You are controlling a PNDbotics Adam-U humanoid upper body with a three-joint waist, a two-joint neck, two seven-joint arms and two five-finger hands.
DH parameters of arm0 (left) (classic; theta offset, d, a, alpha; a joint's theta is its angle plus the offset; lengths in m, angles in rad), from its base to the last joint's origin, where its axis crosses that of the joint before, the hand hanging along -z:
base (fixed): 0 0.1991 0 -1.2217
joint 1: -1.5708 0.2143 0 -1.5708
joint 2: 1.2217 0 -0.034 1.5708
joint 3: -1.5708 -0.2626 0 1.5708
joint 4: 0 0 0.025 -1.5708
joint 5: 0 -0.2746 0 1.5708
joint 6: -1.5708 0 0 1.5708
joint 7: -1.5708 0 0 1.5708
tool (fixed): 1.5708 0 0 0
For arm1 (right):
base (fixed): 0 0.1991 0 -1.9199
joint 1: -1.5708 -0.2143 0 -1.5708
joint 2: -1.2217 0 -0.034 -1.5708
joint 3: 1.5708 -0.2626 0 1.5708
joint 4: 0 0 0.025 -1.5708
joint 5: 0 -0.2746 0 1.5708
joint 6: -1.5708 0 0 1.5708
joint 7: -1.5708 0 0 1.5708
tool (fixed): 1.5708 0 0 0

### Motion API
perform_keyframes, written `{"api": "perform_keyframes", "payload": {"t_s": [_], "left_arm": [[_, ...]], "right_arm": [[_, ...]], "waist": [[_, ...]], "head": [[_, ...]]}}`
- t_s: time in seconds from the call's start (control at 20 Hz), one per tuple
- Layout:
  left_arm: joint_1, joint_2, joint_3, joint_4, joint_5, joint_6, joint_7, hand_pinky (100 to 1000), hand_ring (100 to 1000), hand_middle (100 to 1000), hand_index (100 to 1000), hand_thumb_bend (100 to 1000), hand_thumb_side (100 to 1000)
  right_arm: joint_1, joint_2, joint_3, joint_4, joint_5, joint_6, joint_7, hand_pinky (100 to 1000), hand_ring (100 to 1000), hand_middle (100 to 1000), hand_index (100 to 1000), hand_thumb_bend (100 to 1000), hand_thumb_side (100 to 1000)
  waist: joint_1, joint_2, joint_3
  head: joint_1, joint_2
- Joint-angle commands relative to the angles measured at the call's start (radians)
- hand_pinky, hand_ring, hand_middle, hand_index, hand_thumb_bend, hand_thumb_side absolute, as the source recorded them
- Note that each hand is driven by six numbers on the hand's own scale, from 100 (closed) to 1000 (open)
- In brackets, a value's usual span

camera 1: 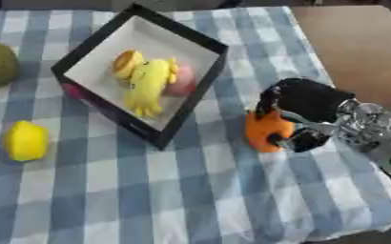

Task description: Pick up objects on the table and place them in the box.

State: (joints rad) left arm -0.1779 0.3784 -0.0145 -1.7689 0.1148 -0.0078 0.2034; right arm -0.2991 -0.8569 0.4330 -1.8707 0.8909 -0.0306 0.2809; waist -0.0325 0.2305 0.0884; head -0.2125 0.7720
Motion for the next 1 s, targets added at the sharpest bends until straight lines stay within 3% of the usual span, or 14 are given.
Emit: {"api": "perform_keyframes", "payload": {"t_s": [0.05, 0.35, 0.55, 1.0], "left_arm": [[-0.01, 0.014, 0.001, -0.01, 0.0, 0.0, -0.003, 878, 1000, 998, 887, 104, 895], [-0.009, 0.017, 0.002, -0.01, 0.0, 0.0, -0.003, 879, 1000, 996, 887, 104, 894], [-0.008, 0.019, 0.003, -0.01, -0.001, -0.001, -0.003, 879, 1000, 995, 888, 103, 893], [0.0, 0.023, 0.005, -0.008, -0.001, -0.001, -0.003, 881, 1000, 992, 888, 102, 892]], "right_arm": [[-0.005, -0.021, -0.004, 0.0, -0.016, 0.0, -0.033, 756, 637, 489, 601, 345, 100], [0.009, -0.037, -0.023, -0.055, -0.083, 0.0, -0.062, 740, 611, 469, 578, 261, 100], [0.019, -0.056, -0.05, -0.121, -0.127, -0.002, -0.054, 739, 608, 468, 576, 253, 100], [-0.015, -0.052, -0.108, -0.129, -0.145, -0.057, -0.092, 730, 595, 464, 571, 285, 100]], "waist": [[0.014, -0.004, 0.001], [0.012, -0.006, -0.002], [0.01, -0.009, -0.005], [0.012, -0.017, -0.014]], "head": [[-0.002, -0.002], [0.0, -0.002], [0.001, -0.002], [-0.002, -0.002]]}}
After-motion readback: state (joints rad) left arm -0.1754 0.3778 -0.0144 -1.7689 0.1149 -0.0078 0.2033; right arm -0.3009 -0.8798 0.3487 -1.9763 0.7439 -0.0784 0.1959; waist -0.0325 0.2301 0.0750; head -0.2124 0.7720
